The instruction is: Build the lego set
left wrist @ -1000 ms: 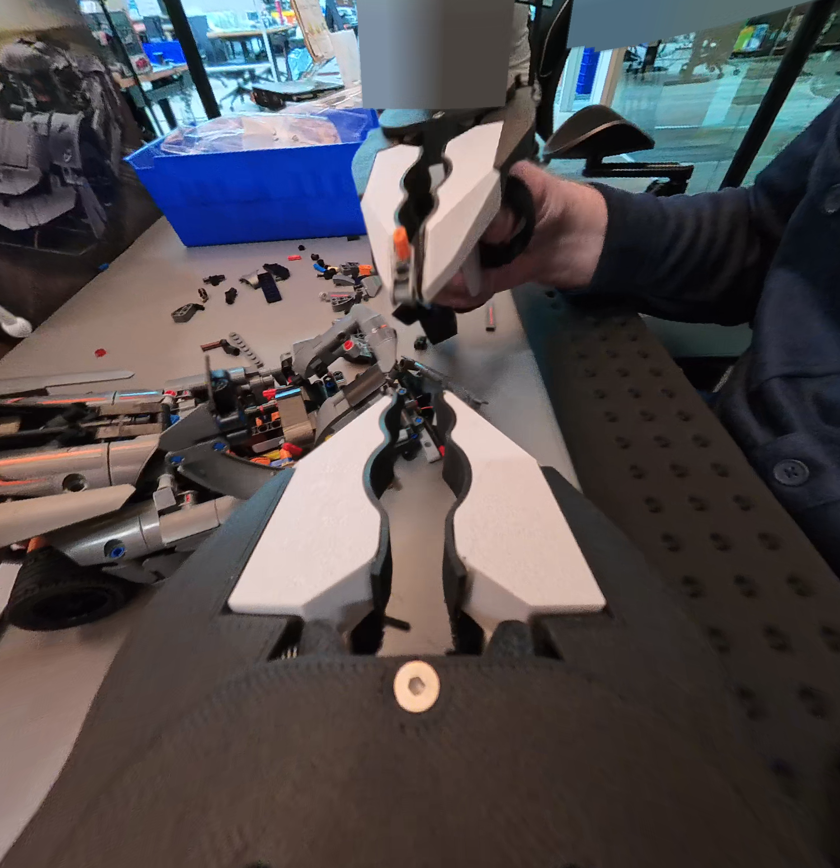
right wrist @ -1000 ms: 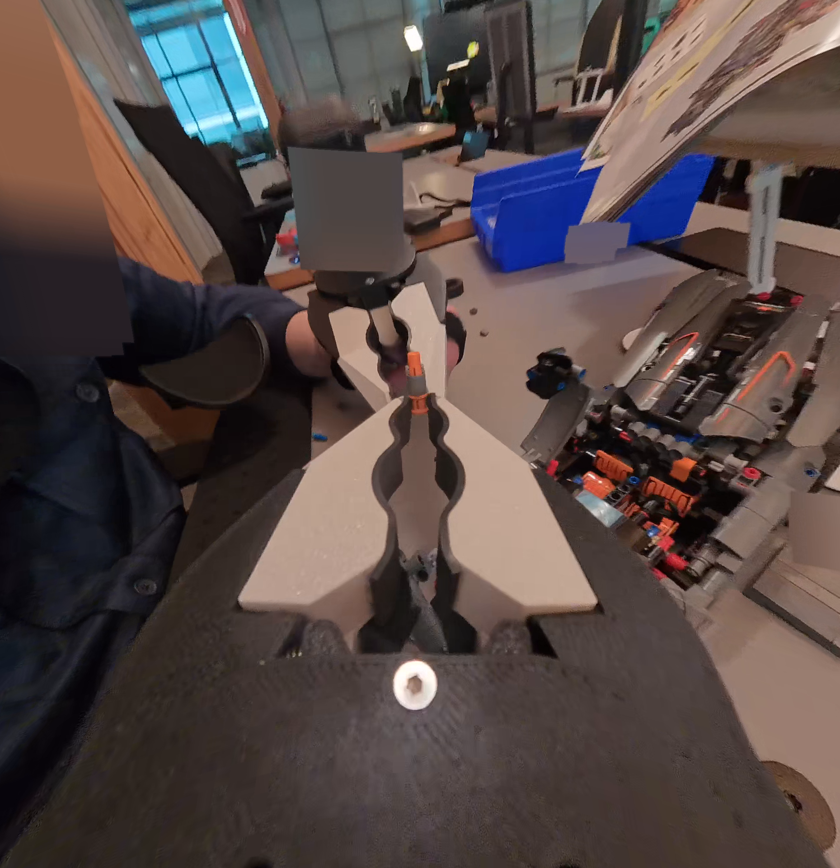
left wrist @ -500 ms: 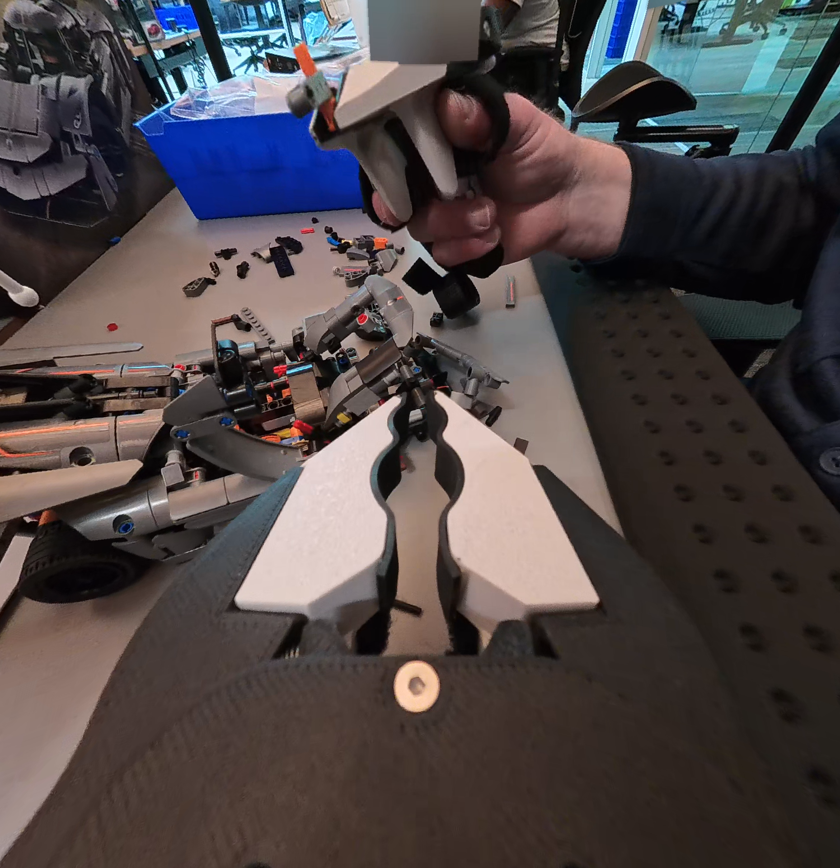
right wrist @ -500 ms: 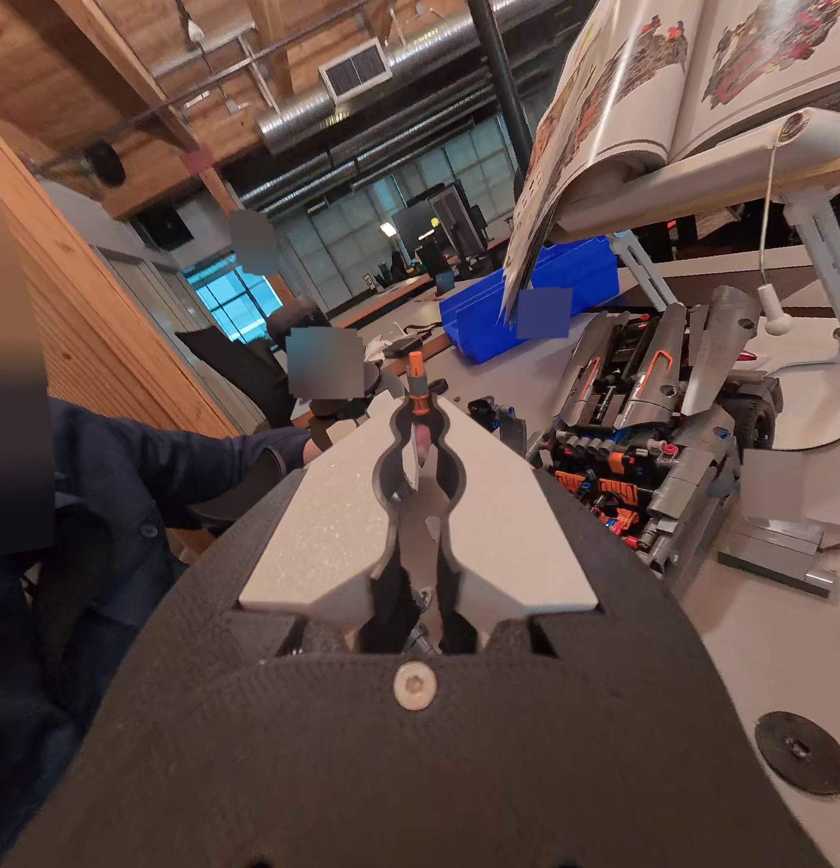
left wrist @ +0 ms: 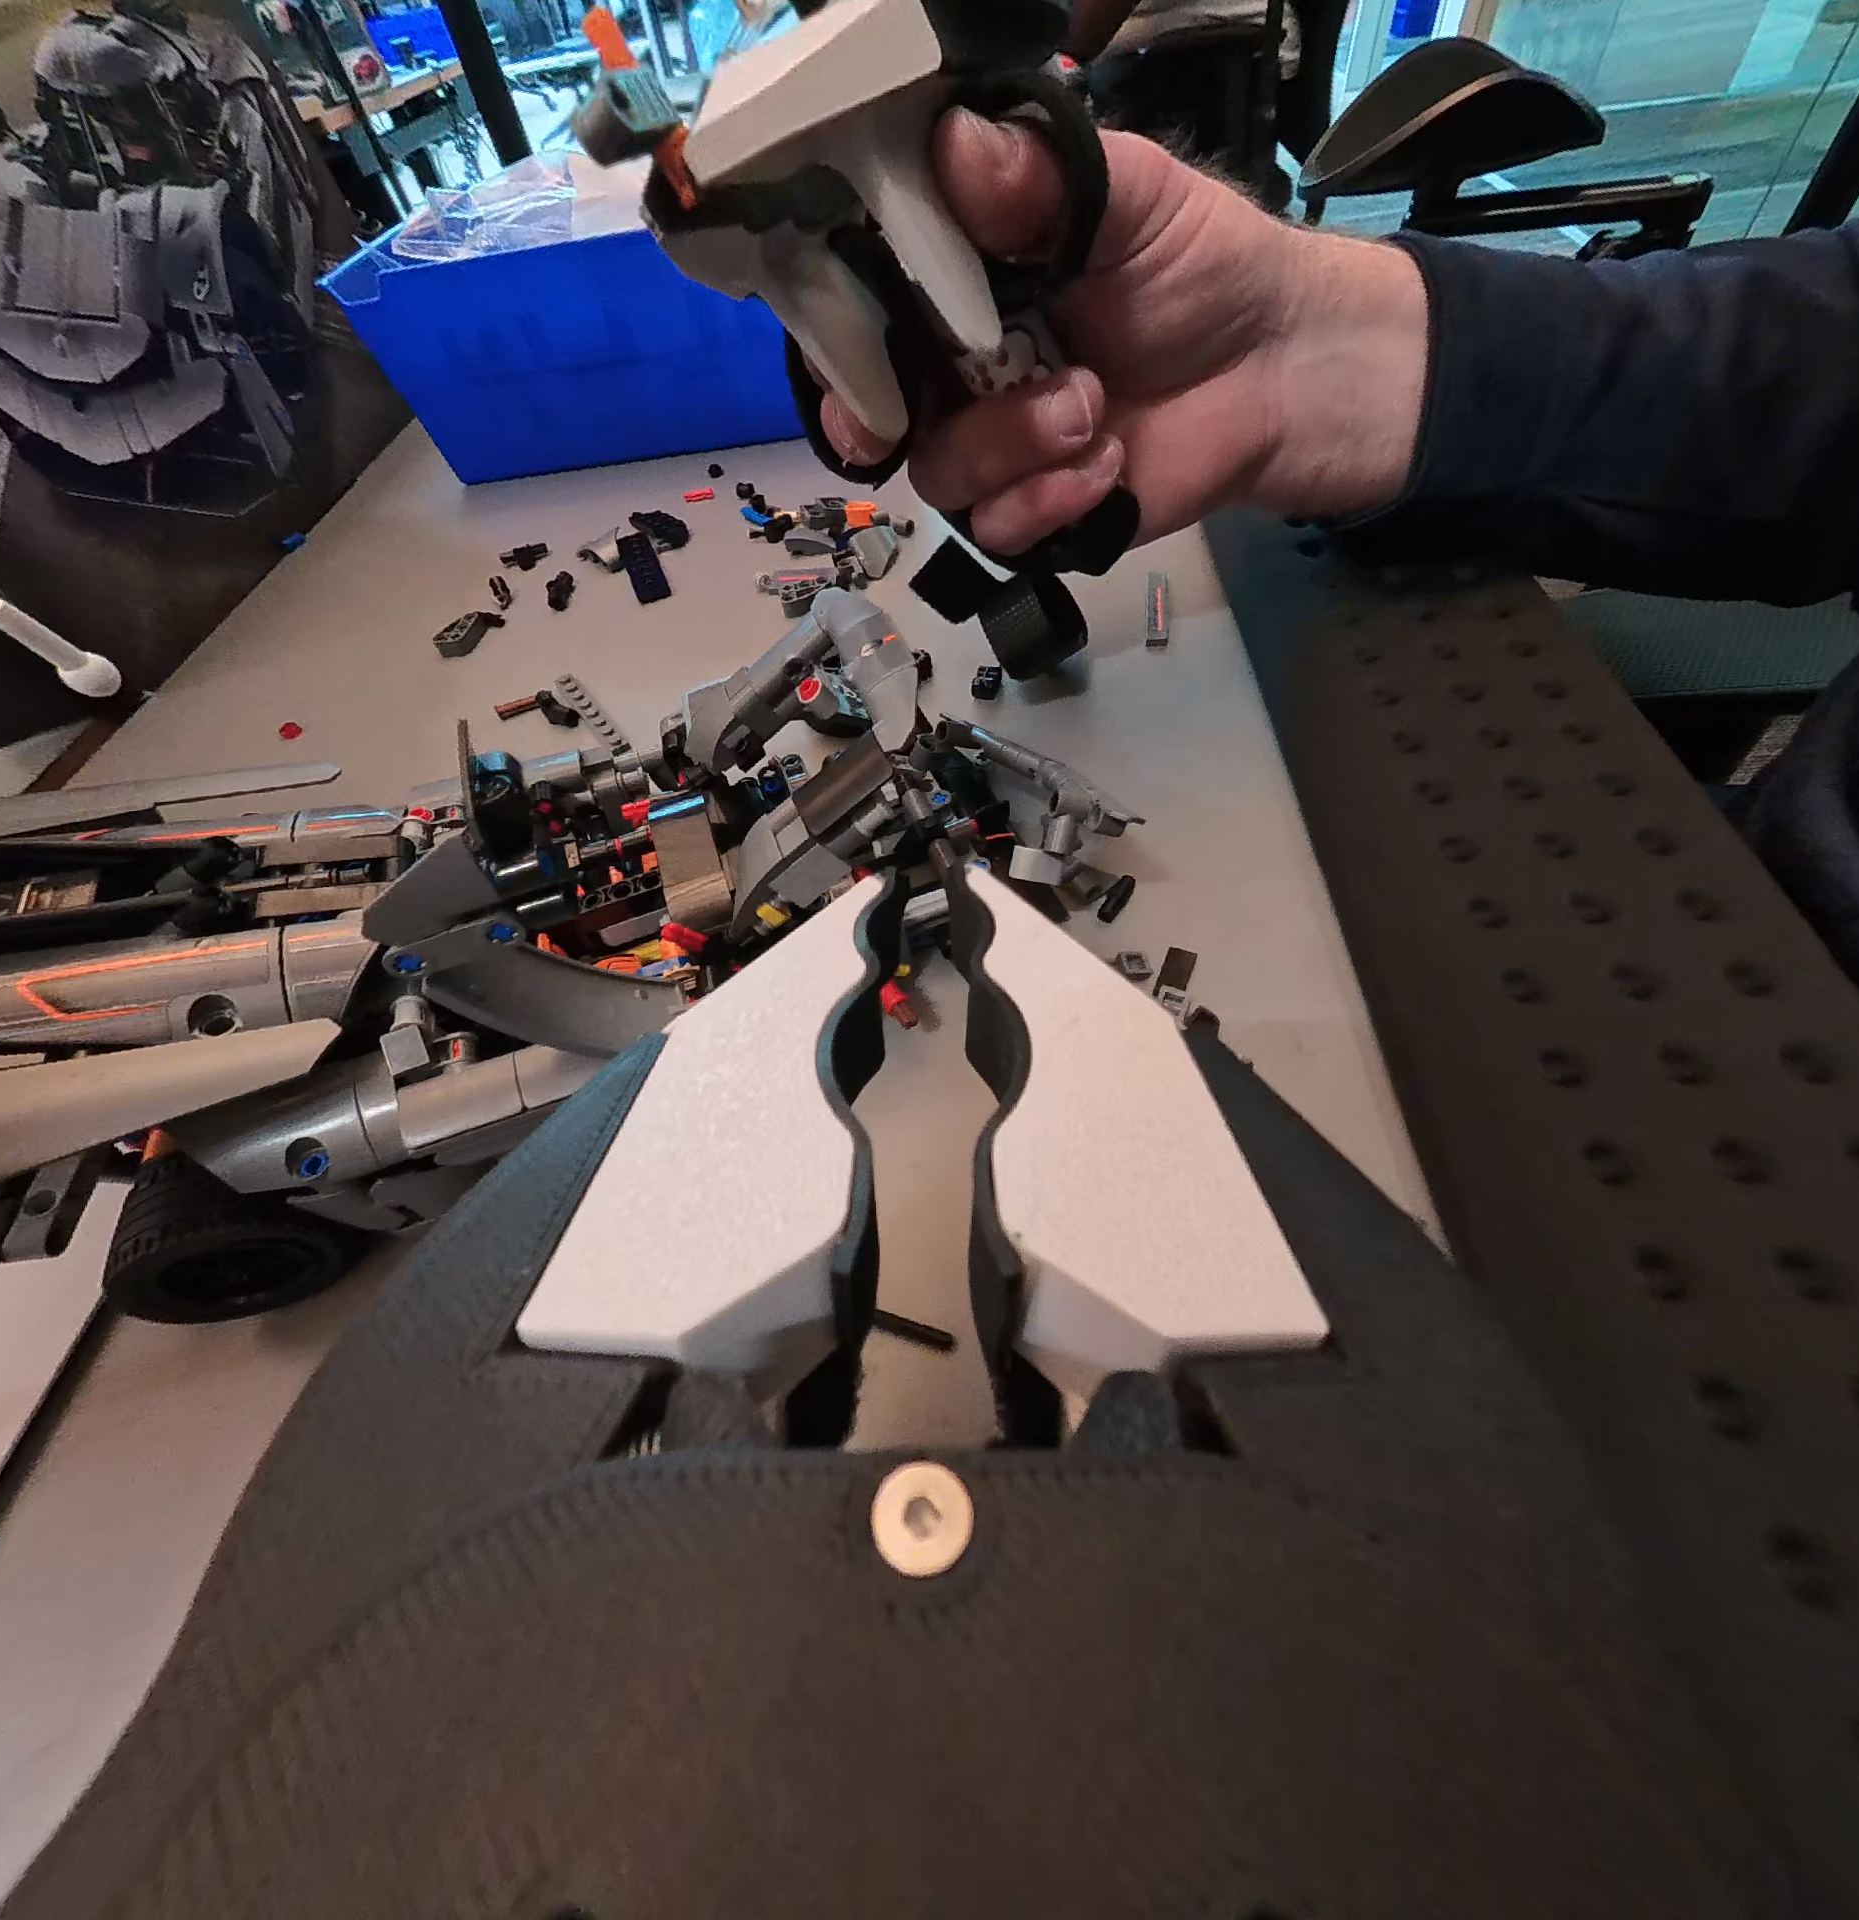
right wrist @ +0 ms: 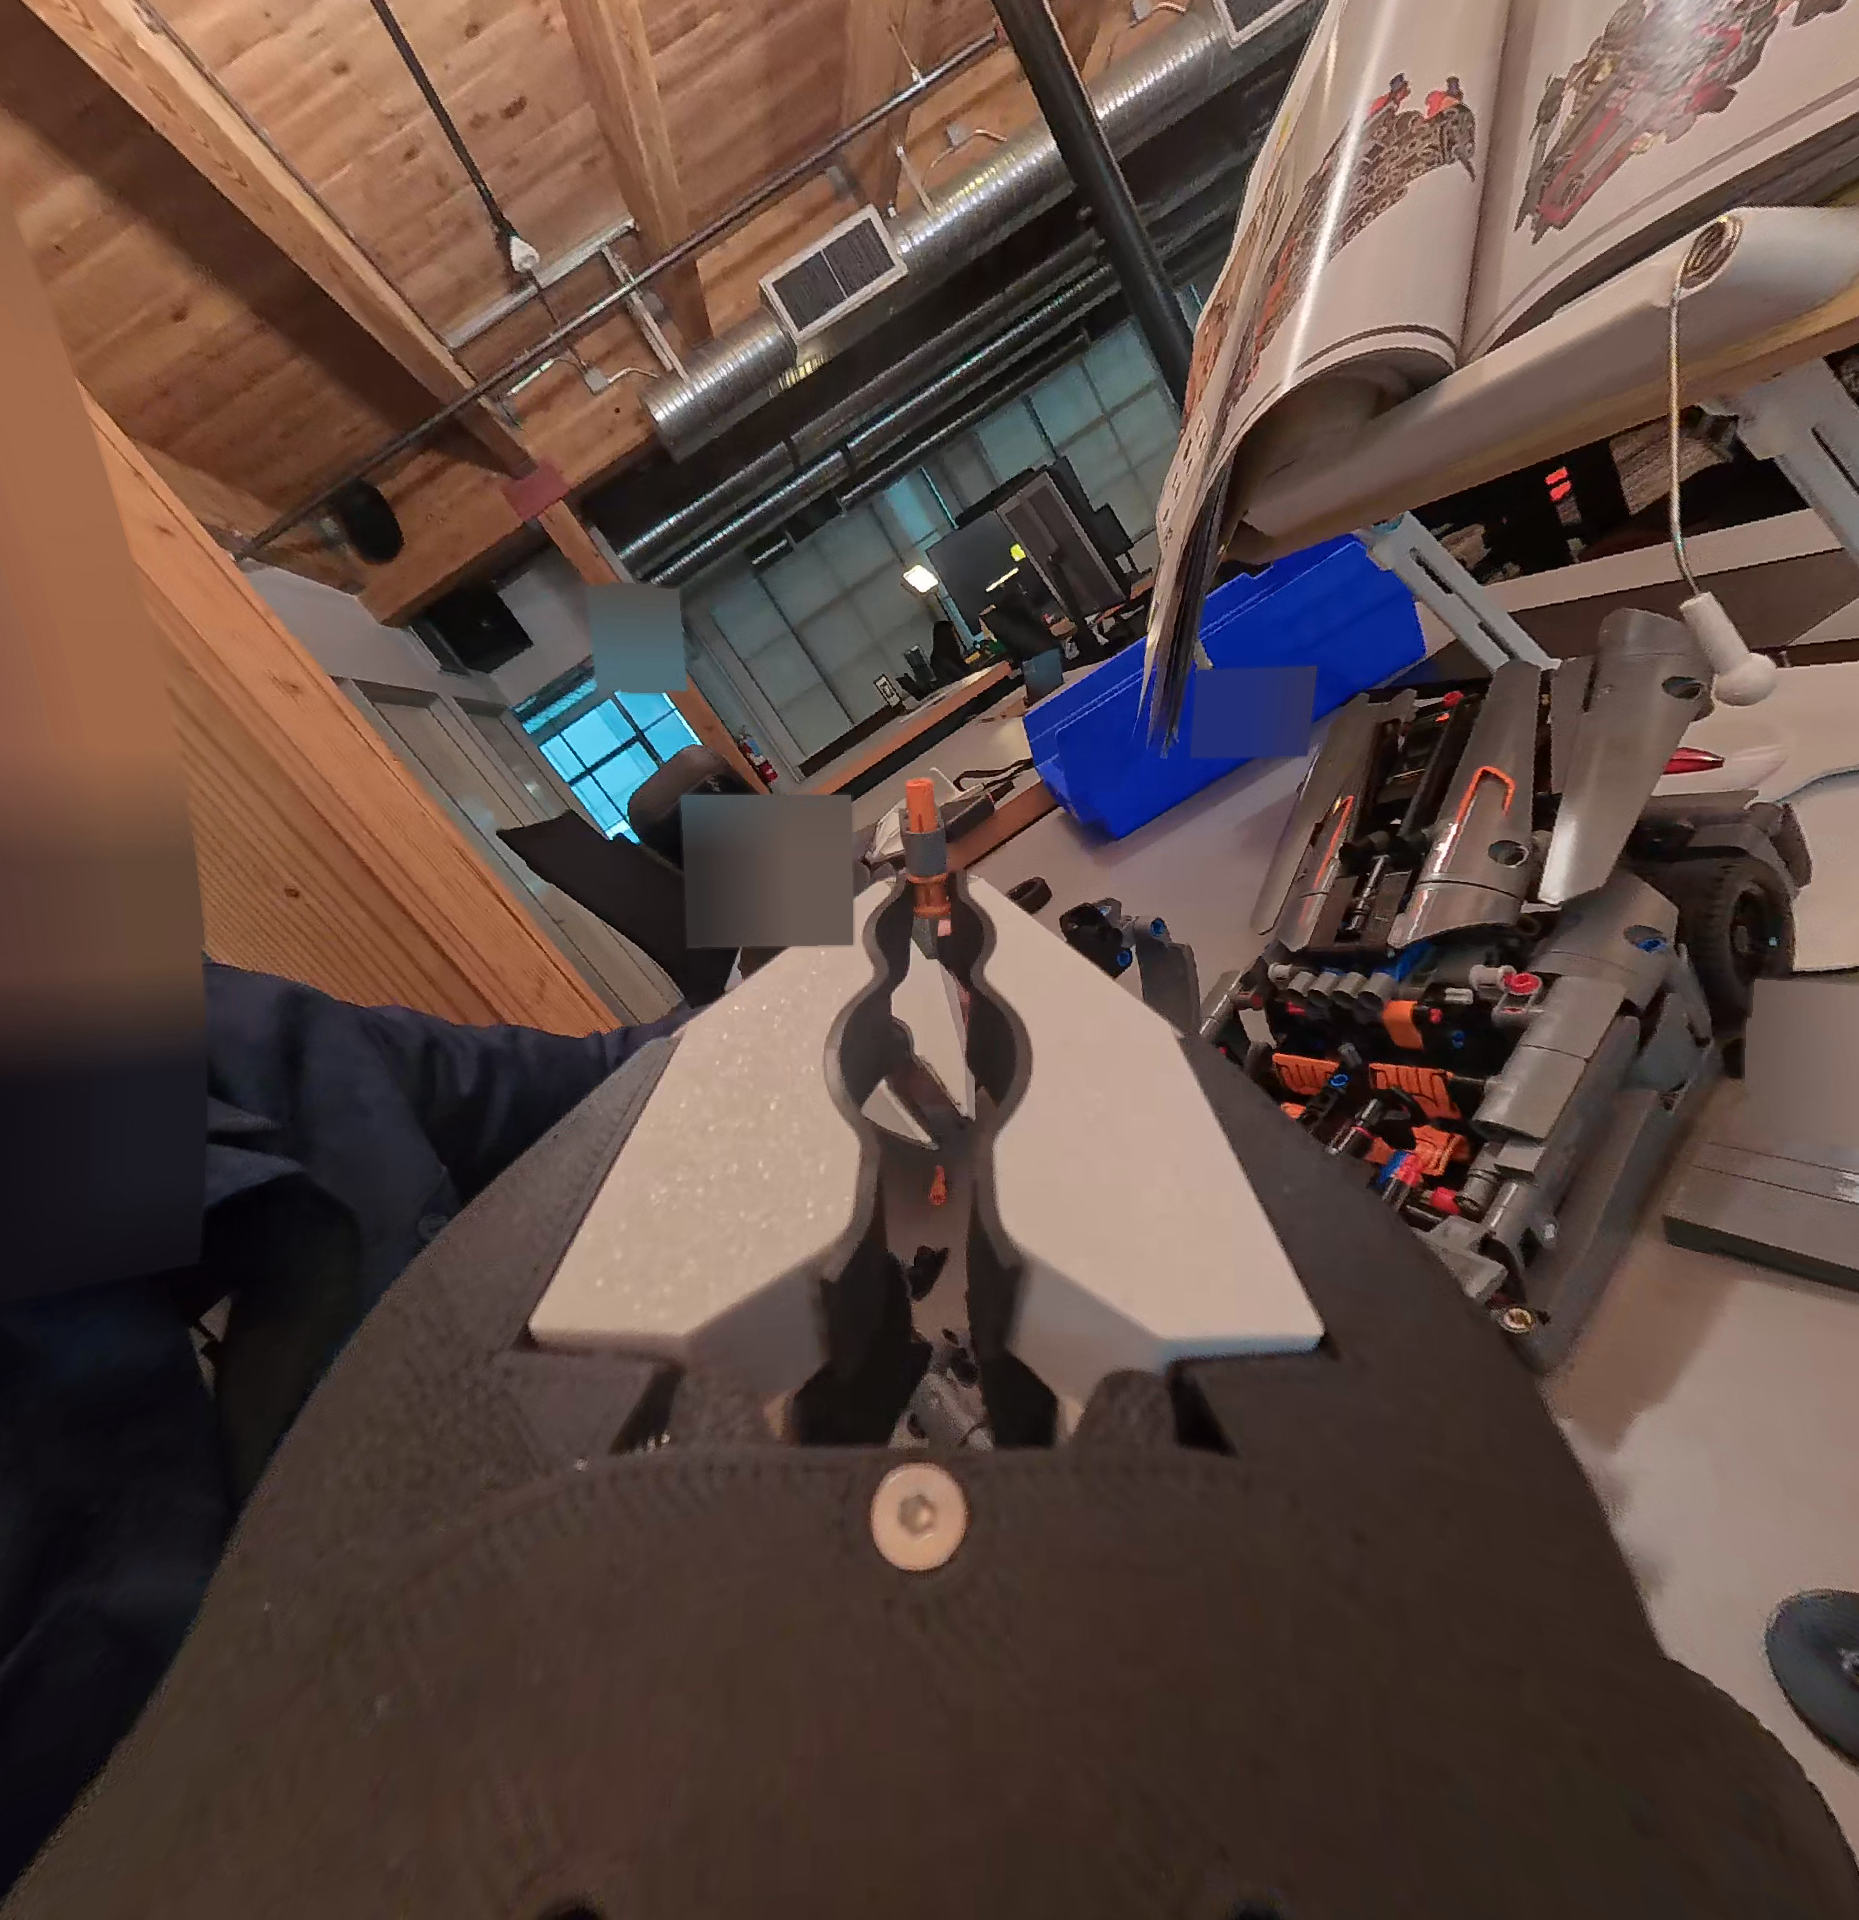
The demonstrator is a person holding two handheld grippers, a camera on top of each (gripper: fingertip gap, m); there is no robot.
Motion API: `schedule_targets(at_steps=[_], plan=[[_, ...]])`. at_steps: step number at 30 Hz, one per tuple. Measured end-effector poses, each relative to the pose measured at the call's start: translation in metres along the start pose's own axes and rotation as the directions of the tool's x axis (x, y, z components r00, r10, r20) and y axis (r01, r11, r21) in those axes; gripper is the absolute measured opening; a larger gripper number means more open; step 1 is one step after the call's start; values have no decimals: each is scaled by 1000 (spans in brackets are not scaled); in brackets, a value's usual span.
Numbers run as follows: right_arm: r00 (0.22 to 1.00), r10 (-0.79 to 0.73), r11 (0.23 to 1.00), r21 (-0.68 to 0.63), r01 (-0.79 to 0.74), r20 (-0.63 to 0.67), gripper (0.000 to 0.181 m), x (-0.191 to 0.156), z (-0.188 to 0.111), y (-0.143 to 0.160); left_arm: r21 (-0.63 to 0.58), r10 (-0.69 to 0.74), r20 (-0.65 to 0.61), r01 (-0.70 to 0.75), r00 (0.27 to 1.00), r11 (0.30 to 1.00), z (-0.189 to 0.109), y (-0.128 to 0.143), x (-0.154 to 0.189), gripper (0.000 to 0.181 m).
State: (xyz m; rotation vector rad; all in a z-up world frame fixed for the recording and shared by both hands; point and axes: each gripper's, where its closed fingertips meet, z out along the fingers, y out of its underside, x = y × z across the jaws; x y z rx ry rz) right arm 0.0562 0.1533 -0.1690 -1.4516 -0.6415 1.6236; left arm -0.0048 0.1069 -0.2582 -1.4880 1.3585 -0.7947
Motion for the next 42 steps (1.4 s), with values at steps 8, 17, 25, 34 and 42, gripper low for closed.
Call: schedule_targets(at_steps=[8,17,25,34,42], plan=[[1000,15,1000,-16,-15,11,4,0,1,3,-9,11,8,-11,1000,1000,1,2,-1,6],[1000,19,997,-76,-19,0,4,2,6,15,-13,31,31,-31,999,999,0,2,-3,8],[1000,-11,991,-134,11,-2,5,-1,12,26,-36,77,56,-75,995,997,2,4,-3,9],[1000,-14,987,-163,11,-13,5,1,14,32,-44,90,75,-86,993,995,2,6,-6,10],[1000,-20,984,-179,16,-16,4,1,15,35,-63,120,91,-114,989,991,3,8,-7,10]])
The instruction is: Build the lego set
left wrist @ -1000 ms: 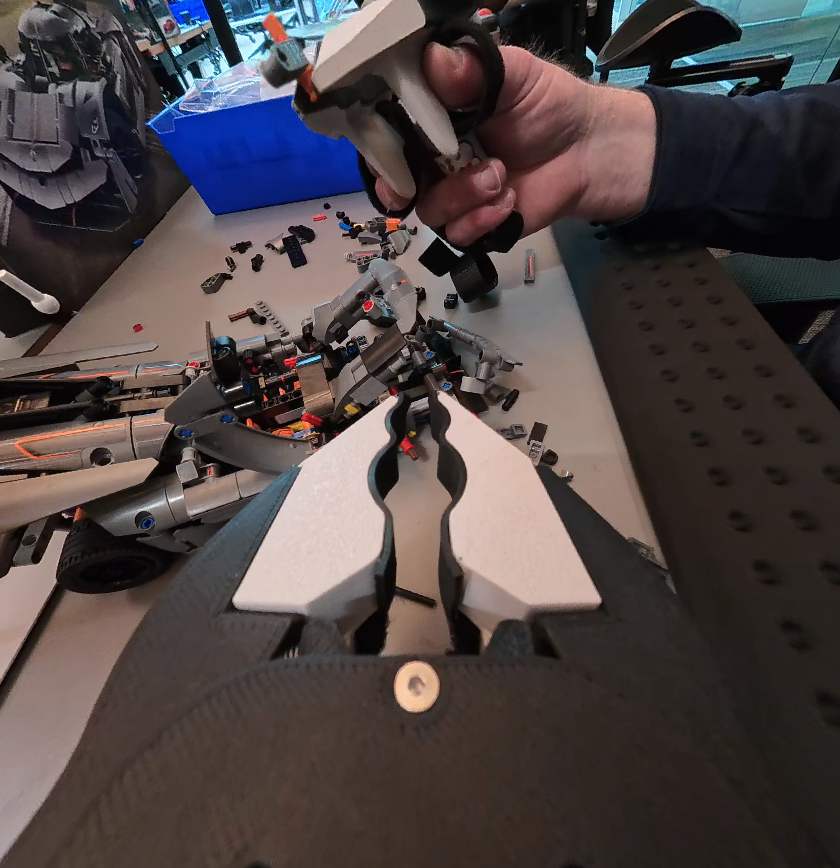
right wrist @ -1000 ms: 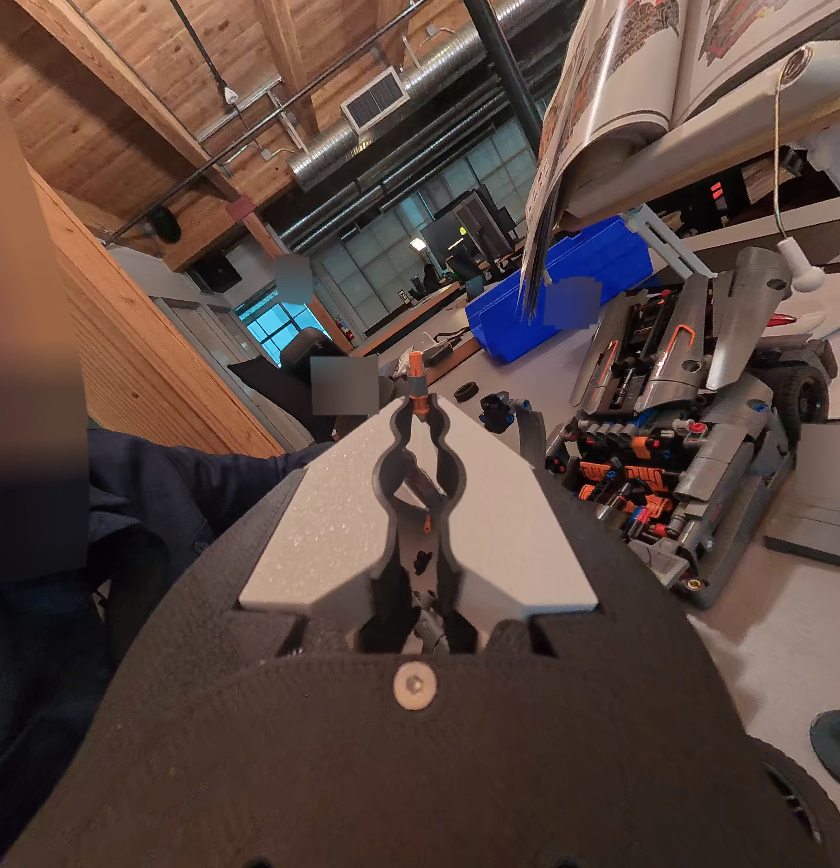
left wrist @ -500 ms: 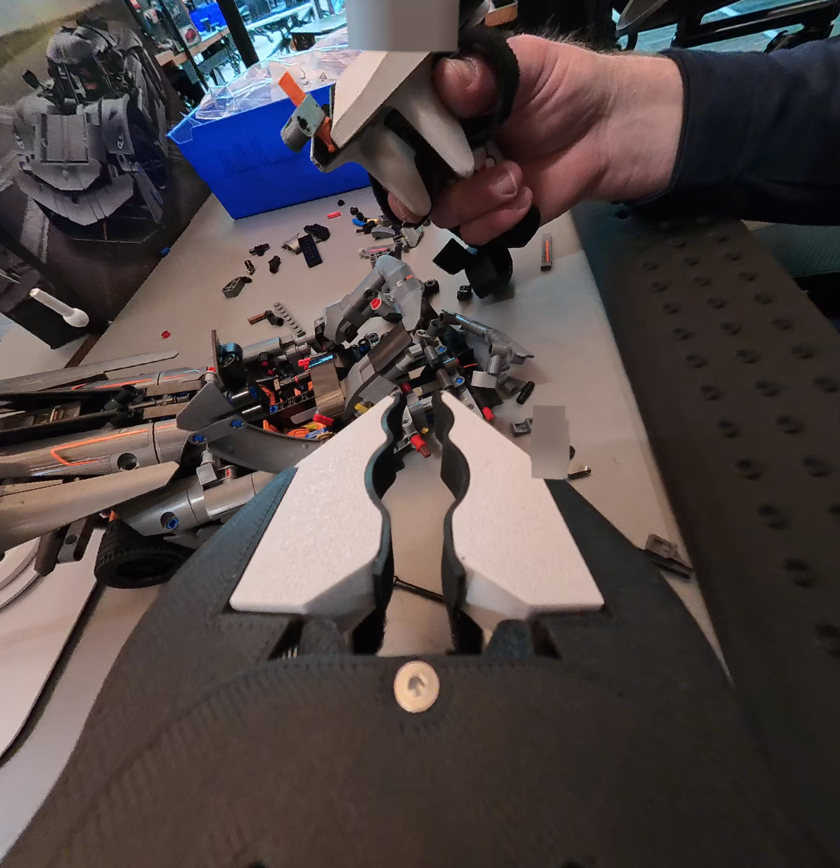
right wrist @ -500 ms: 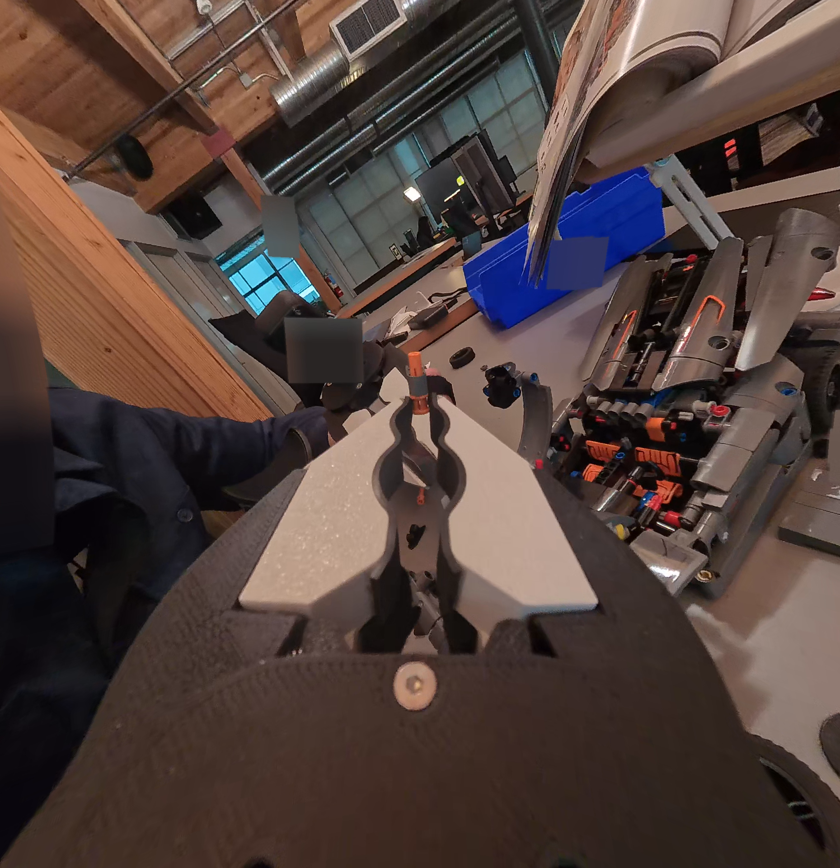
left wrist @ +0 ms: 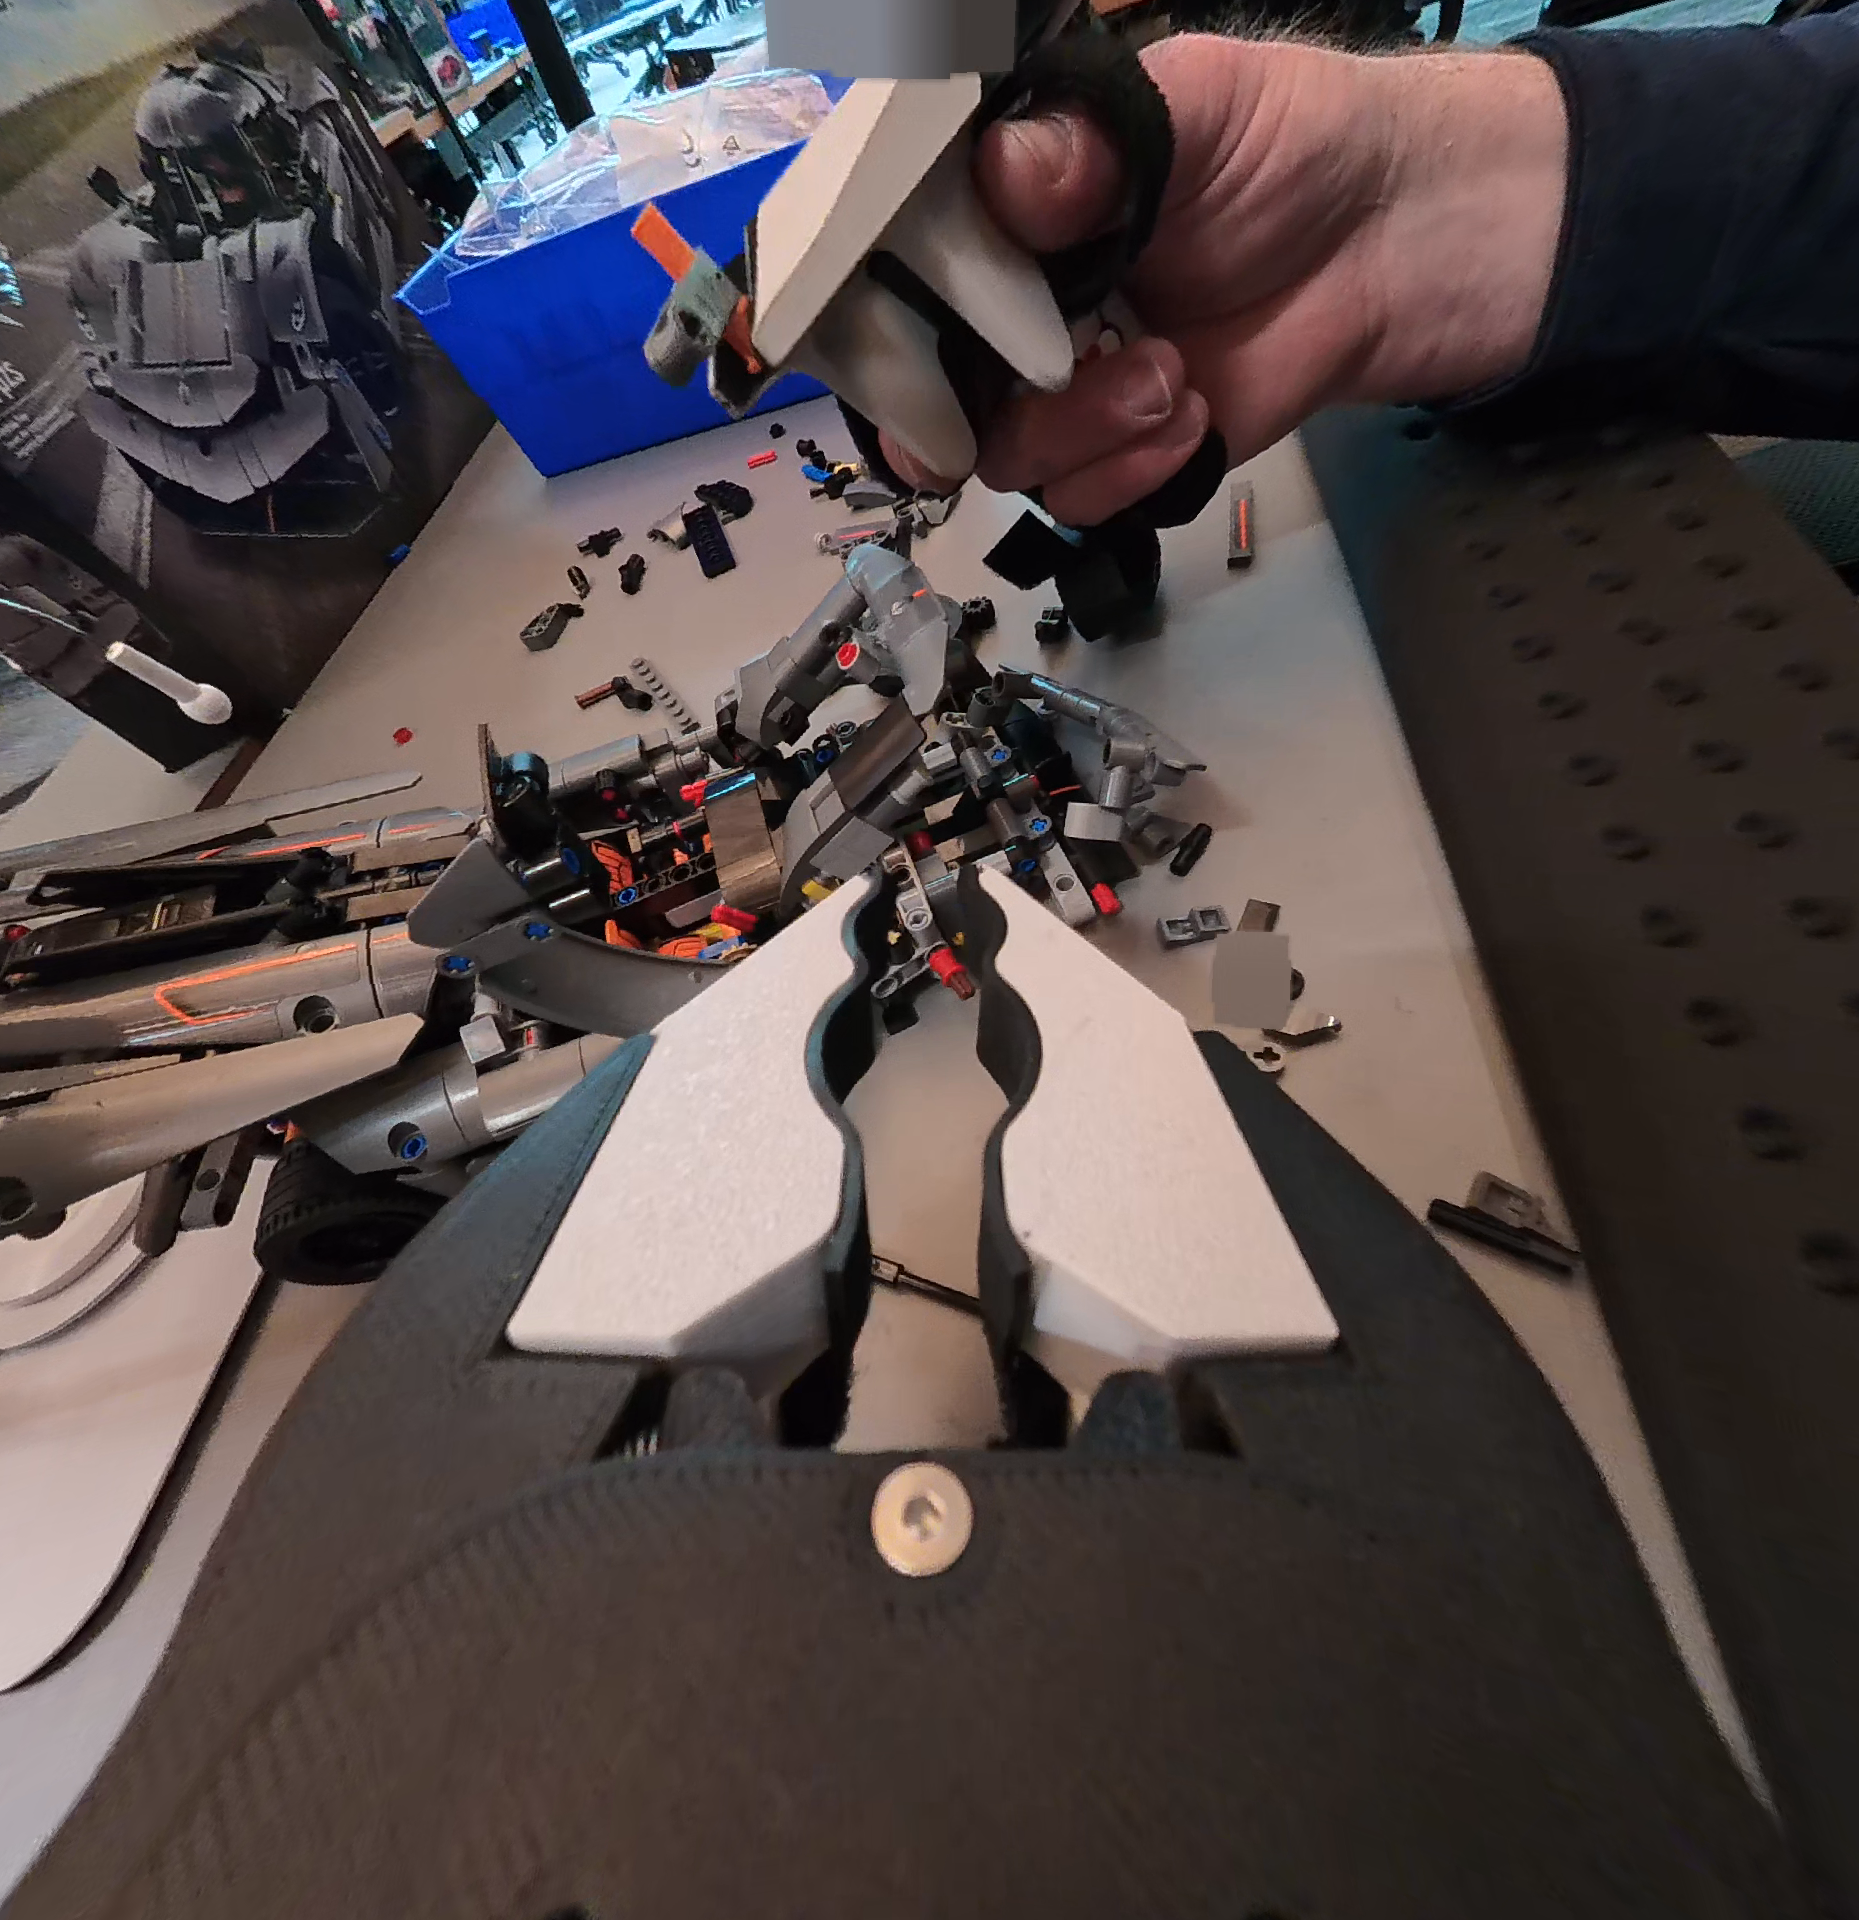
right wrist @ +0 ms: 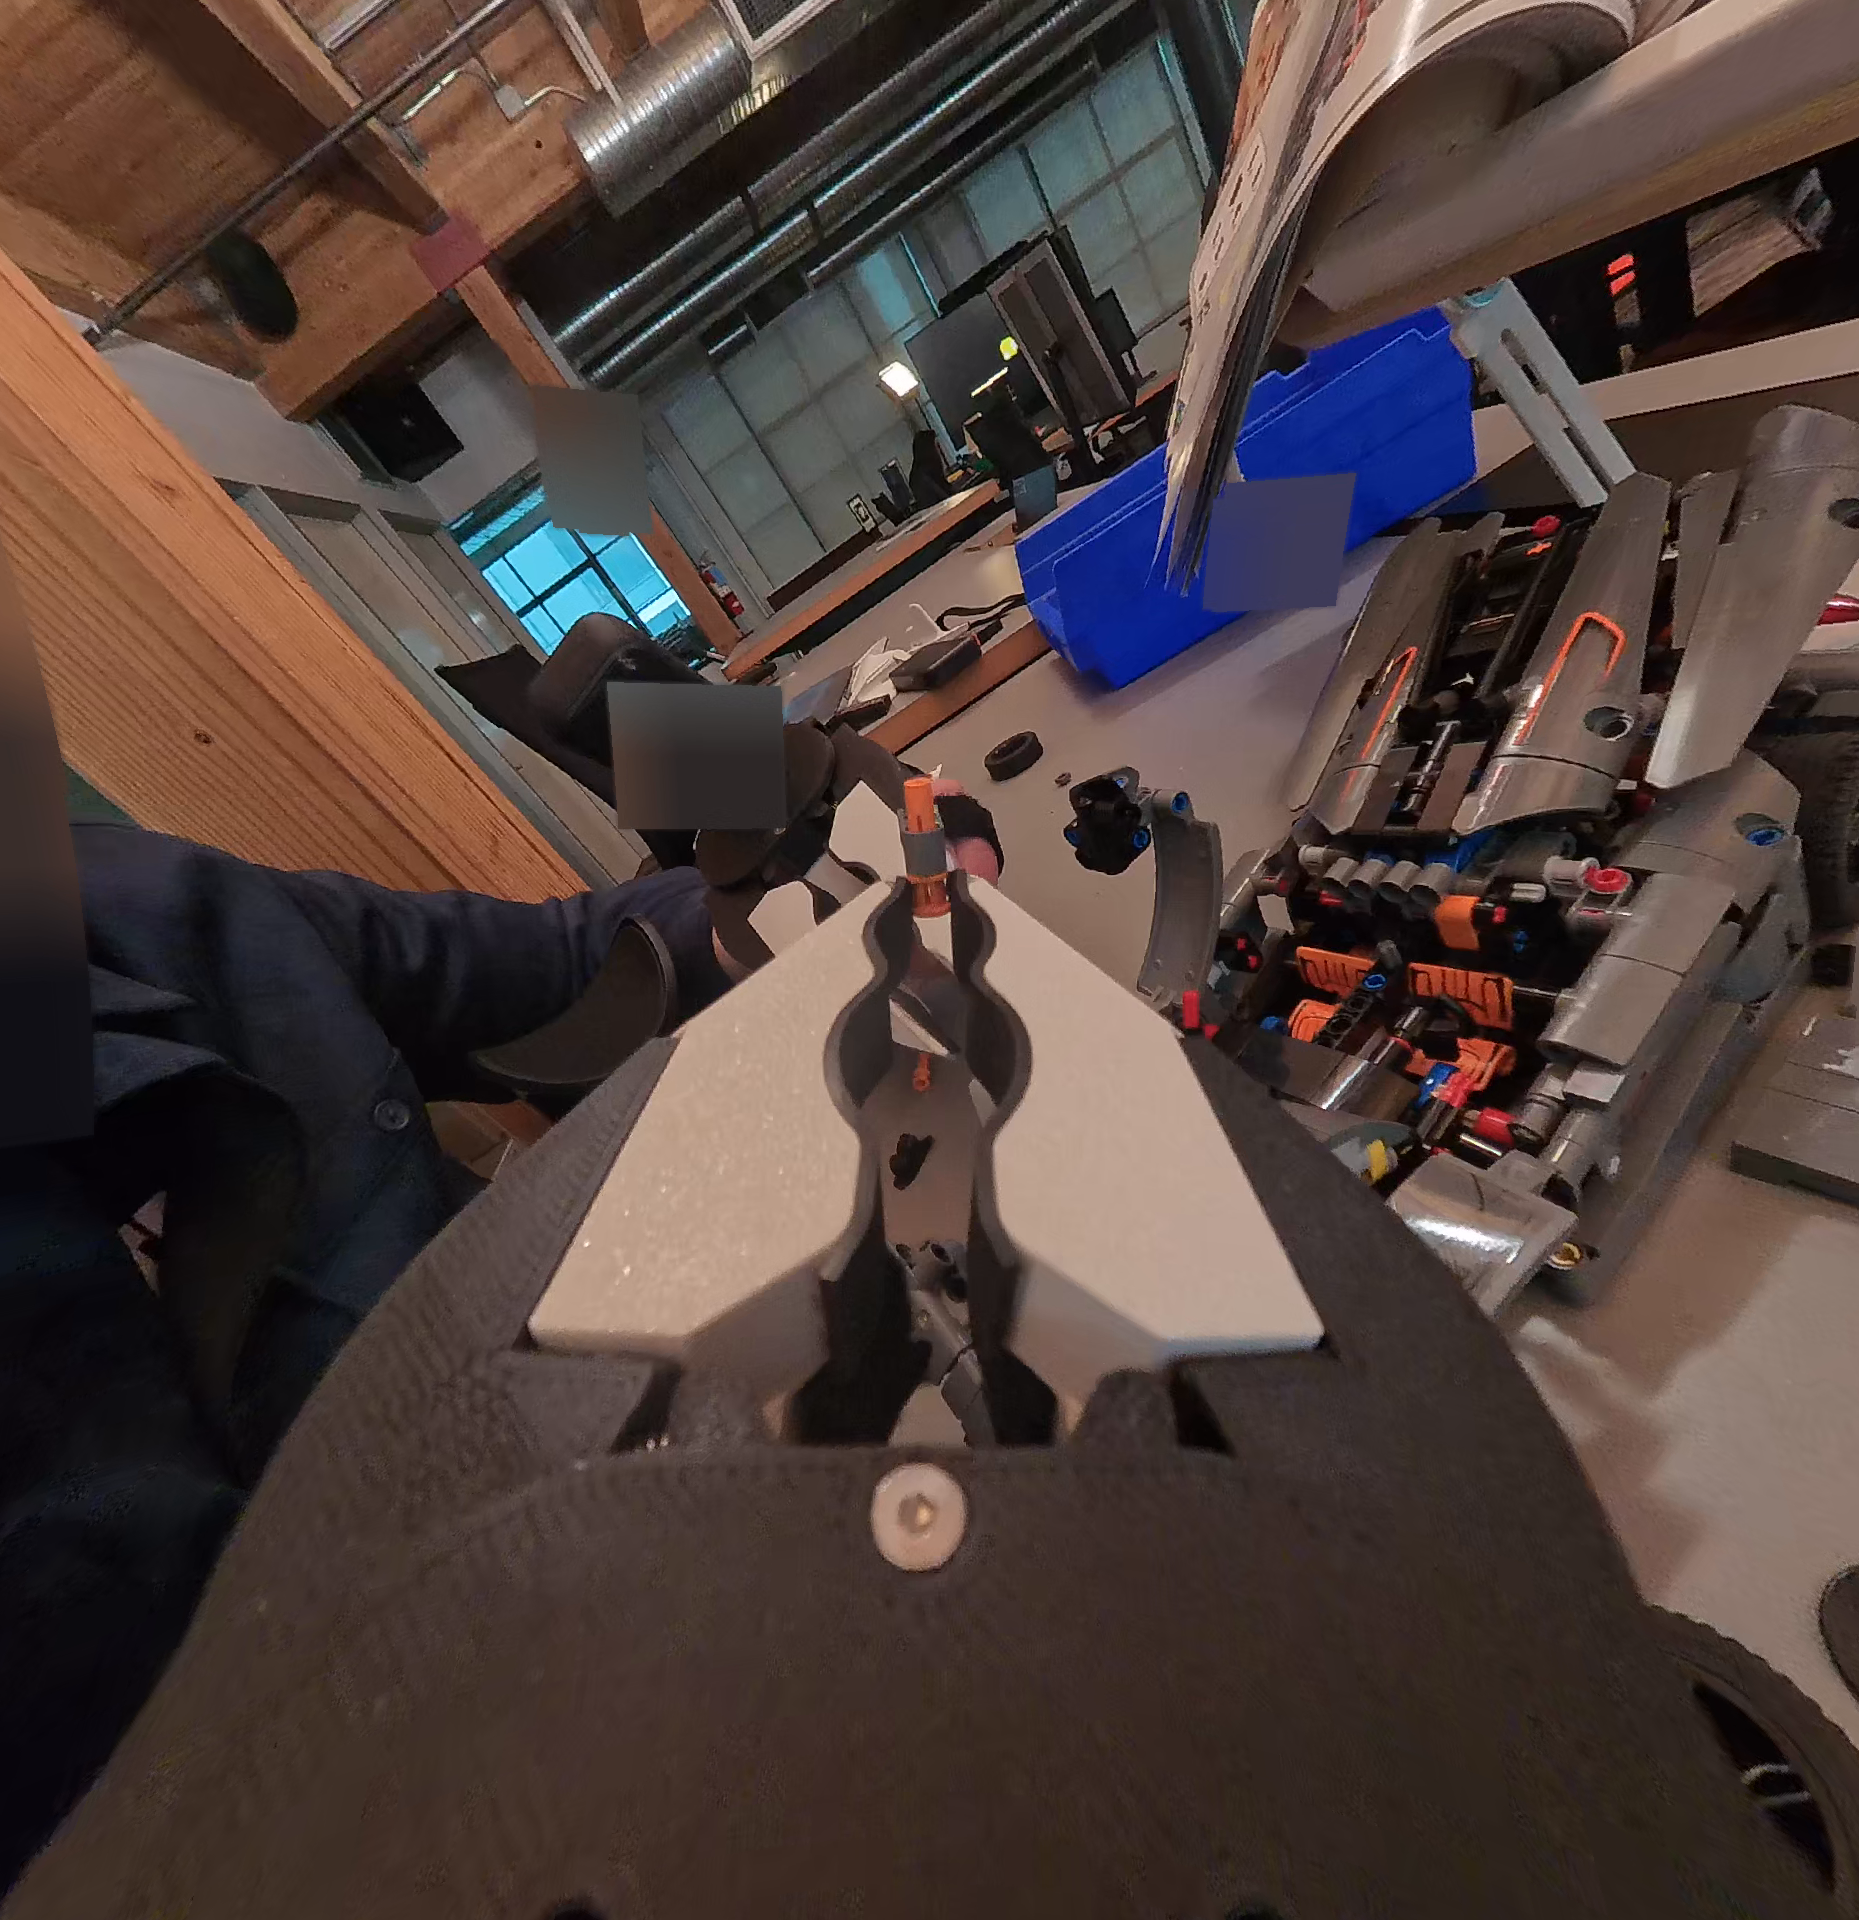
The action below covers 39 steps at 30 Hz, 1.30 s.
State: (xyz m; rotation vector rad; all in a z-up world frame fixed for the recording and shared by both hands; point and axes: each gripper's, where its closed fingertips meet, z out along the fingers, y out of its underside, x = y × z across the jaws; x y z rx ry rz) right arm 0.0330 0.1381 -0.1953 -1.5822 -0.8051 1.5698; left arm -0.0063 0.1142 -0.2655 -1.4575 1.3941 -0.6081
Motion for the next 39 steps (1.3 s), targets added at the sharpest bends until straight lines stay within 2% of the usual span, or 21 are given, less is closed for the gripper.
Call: schedule_targets(at_steps=[12,16,23,34,39], plan=[[1000,-2,1000,-22,2,-2,4,0,2,4,-15,30,40,-29,999,999,1,1,-4,13],[1000,-12,999,-47,13,5,5,-3,6,9,-15,101,135,-100,986,995,-3,-7,-15,20],[999,-10,995,-100,14,39,4,-10,14,19,-72,313,265,-305,912,950,-6,-24,-16,27],[996,10,986,-164,4,84,5,-19,24,34,-120,448,346,-434,825,893,-6,-39,-13,26],[995,28,979,-205,-7,96,5,-21,28,42,-149,514,370,-497,774,855,-6,-44,-8,18]])
